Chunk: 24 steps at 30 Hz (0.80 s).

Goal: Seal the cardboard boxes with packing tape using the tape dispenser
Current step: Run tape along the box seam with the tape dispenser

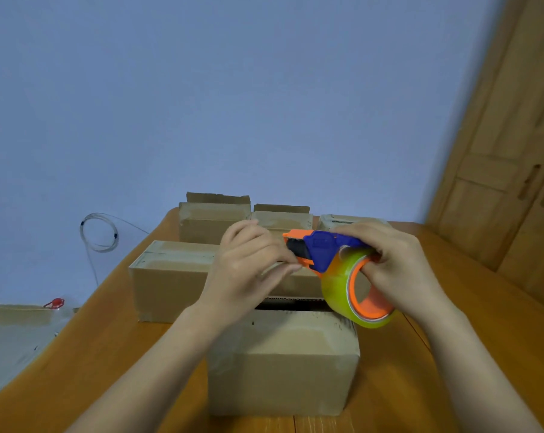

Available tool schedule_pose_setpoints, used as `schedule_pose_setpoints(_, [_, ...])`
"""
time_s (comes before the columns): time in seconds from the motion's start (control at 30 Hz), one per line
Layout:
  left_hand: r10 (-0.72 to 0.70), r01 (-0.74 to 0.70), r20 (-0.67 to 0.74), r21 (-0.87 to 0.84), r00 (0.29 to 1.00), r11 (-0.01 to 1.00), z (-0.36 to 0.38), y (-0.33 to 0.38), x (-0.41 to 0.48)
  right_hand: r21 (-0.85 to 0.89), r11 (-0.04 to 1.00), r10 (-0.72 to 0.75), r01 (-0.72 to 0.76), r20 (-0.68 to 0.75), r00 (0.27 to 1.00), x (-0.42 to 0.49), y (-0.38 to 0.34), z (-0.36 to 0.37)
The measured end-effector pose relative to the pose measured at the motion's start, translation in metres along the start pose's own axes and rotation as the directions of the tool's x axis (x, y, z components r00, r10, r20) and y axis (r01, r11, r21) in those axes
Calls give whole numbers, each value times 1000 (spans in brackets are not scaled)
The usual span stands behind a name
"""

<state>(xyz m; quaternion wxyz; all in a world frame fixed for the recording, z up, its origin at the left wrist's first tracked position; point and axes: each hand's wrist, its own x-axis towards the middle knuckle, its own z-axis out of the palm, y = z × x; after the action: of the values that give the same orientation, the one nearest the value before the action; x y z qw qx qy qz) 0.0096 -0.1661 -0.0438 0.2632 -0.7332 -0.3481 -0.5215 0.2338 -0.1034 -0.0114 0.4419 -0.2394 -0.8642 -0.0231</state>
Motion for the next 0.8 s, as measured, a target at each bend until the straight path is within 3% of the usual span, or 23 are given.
schedule_pose_setpoints(0.13, [53, -53, 26, -5, 998, 999, -3, -5, 8, -76, 997, 14, -5, 117, 993, 0, 10, 1])
schedule_pose_setpoints(0.37, [196, -198, 72, 32, 978, 980, -1, -23, 18, 154, 978, 110, -143, 202, 973, -3, 21, 2])
schedule_pose_setpoints(0.57, [386, -405, 193, 69, 902, 912, -7, -31, 26, 17, 999, 27, -32, 222, 975, -4, 29, 0])
schedule_pose_setpoints(0.8, [397, -433, 229, 133, 889, 891, -12, -36, 32, -99, 989, -81, 108, 243, 967, 4, 29, -10])
